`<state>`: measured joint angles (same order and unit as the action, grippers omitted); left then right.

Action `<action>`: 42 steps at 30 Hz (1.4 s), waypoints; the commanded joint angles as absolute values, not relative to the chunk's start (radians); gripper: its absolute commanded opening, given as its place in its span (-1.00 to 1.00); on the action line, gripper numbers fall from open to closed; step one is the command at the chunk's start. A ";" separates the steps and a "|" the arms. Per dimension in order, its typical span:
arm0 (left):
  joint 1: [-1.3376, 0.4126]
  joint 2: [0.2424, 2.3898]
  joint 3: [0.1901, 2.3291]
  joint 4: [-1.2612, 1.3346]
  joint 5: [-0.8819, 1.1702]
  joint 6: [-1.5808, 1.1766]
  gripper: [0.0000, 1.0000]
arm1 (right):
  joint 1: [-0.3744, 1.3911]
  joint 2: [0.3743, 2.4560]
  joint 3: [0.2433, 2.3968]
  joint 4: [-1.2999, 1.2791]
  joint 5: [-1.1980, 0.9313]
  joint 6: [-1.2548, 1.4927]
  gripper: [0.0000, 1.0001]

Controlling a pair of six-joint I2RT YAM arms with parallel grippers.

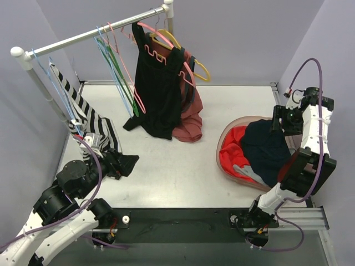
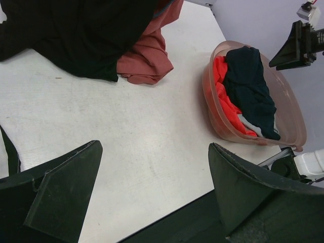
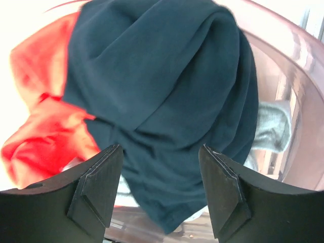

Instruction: Place the tank top on the hanger

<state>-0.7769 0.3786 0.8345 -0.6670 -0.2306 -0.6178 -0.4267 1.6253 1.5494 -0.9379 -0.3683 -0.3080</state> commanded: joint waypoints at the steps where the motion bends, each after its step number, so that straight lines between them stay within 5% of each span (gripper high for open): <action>1: -0.779 0.390 0.813 -0.566 -0.218 -0.632 0.95 | -0.394 1.696 1.586 -0.914 -0.282 -0.287 0.24; 8: -0.779 0.406 0.812 -0.572 -0.236 -0.641 0.95 | -0.351 1.822 1.666 -0.871 -0.287 -0.241 0.24; 11: -0.779 0.411 0.793 -0.555 -0.239 -0.658 0.95 | -0.313 1.839 1.658 -0.862 -0.298 -0.261 0.00; 16: -0.779 0.434 0.802 -0.543 -0.242 -0.663 0.94 | -0.307 1.780 1.608 -0.851 -0.337 -0.250 -0.91; 18: -0.778 0.442 0.814 -0.543 -0.245 -0.657 0.95 | -0.313 1.683 1.545 -0.810 -0.342 -0.233 -1.00; 23: -0.779 0.445 0.876 -0.566 -0.241 -0.635 0.95 | -0.313 1.349 1.309 -0.718 -0.359 -0.206 -1.00; 28: -0.778 0.404 0.925 -0.615 -0.252 -0.615 0.95 | -0.337 1.114 1.354 -0.712 -0.406 -0.314 -1.00; 34: -0.781 0.339 0.942 -0.638 -0.261 -0.635 0.95 | -0.308 1.061 1.705 -0.782 -0.485 -0.337 -1.00; 42: -0.779 0.301 0.946 -0.652 -0.230 -0.644 0.95 | 0.050 1.172 2.150 -0.828 -0.359 -0.187 -1.00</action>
<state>-0.7773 0.3088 0.9081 -0.6430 -0.2462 -0.6437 -0.1081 1.1042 1.9694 -0.8146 -0.4068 -0.2859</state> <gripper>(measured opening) 0.974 0.040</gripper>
